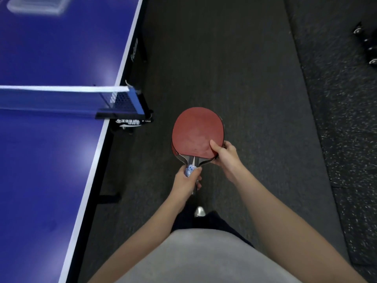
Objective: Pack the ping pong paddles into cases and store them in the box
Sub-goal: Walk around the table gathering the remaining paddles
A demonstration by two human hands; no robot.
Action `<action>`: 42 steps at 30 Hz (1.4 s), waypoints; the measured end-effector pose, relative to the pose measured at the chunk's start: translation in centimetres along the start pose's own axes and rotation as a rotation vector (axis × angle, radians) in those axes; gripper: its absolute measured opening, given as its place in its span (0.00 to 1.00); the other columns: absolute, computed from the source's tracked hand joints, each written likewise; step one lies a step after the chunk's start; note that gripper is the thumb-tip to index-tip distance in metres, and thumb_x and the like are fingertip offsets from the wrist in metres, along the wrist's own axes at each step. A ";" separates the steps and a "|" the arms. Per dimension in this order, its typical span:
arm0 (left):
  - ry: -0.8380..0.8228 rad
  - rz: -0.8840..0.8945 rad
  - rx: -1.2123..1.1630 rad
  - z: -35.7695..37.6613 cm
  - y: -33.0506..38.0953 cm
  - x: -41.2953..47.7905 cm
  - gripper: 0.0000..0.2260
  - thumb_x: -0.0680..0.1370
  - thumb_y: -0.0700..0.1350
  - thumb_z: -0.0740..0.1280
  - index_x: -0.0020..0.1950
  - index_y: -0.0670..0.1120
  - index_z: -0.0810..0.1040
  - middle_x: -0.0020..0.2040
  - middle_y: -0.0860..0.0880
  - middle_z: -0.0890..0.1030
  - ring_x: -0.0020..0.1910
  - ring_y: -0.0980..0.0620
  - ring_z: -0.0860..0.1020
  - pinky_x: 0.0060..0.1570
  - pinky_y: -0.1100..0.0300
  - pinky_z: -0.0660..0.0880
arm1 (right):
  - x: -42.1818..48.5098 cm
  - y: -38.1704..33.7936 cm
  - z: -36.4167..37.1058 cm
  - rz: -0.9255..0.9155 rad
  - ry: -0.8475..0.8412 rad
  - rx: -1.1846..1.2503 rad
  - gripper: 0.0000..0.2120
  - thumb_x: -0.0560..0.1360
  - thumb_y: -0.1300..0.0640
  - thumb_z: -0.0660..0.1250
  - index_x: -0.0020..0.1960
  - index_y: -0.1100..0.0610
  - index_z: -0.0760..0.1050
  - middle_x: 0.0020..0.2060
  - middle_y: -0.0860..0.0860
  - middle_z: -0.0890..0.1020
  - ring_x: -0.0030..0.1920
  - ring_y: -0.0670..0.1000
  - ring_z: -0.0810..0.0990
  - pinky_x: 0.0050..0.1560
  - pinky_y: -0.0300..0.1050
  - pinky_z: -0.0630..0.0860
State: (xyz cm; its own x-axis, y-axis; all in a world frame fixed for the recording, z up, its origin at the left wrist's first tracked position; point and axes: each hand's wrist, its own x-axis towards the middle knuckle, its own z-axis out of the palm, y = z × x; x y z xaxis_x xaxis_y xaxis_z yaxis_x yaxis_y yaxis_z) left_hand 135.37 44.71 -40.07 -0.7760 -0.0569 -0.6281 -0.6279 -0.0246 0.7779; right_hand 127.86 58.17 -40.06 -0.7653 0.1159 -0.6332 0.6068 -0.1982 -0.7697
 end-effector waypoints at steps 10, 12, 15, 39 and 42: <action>-0.031 -0.017 -0.048 -0.6 10.2 15.1 0.04 0.78 0.45 0.66 0.48 0.45 0.74 0.35 0.47 0.77 0.25 0.56 0.73 0.28 0.62 0.73 | 13.3 -9.9 5.4 0.025 0.056 0.019 0.17 0.77 0.55 0.68 0.63 0.58 0.69 0.52 0.53 0.81 0.49 0.51 0.82 0.46 0.47 0.80; -0.039 -0.002 -0.062 -0.6 12.6 17.2 0.04 0.78 0.46 0.67 0.48 0.46 0.73 0.35 0.48 0.77 0.25 0.56 0.73 0.28 0.62 0.72 | 15.2 -12.2 6.3 0.000 0.056 0.018 0.18 0.77 0.55 0.68 0.63 0.59 0.69 0.53 0.53 0.80 0.49 0.51 0.82 0.44 0.45 0.80; -0.019 0.022 -0.071 -1.0 15.9 20.7 0.05 0.78 0.46 0.67 0.47 0.46 0.73 0.35 0.48 0.78 0.24 0.56 0.73 0.29 0.61 0.72 | 18.6 -15.6 8.4 -0.012 0.046 -0.001 0.19 0.77 0.55 0.68 0.64 0.59 0.69 0.55 0.54 0.80 0.51 0.52 0.82 0.46 0.46 0.80; 0.779 -0.069 -0.768 -9.7 30.5 38.5 0.09 0.77 0.47 0.68 0.51 0.44 0.74 0.36 0.47 0.80 0.28 0.52 0.76 0.35 0.56 0.75 | 40.0 -29.3 36.9 0.093 -0.773 -0.756 0.23 0.76 0.51 0.69 0.67 0.57 0.69 0.60 0.55 0.79 0.60 0.56 0.78 0.64 0.57 0.74; 0.907 -0.064 -0.832 -12.4 30.1 38.0 0.09 0.77 0.48 0.68 0.50 0.43 0.75 0.36 0.48 0.80 0.28 0.55 0.77 0.31 0.62 0.75 | 39.0 -27.7 41.3 0.109 -0.892 -0.837 0.22 0.76 0.51 0.68 0.67 0.57 0.70 0.62 0.54 0.78 0.61 0.56 0.78 0.64 0.57 0.74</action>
State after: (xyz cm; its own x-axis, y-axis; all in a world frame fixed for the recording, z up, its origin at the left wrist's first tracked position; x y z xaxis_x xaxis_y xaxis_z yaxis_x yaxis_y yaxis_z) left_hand 87.72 29.44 -40.35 -0.2145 -0.6961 -0.6851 -0.1768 -0.6622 0.7282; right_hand 72.36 27.93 -40.07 -0.3812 -0.6339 -0.6729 0.3761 0.5586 -0.7393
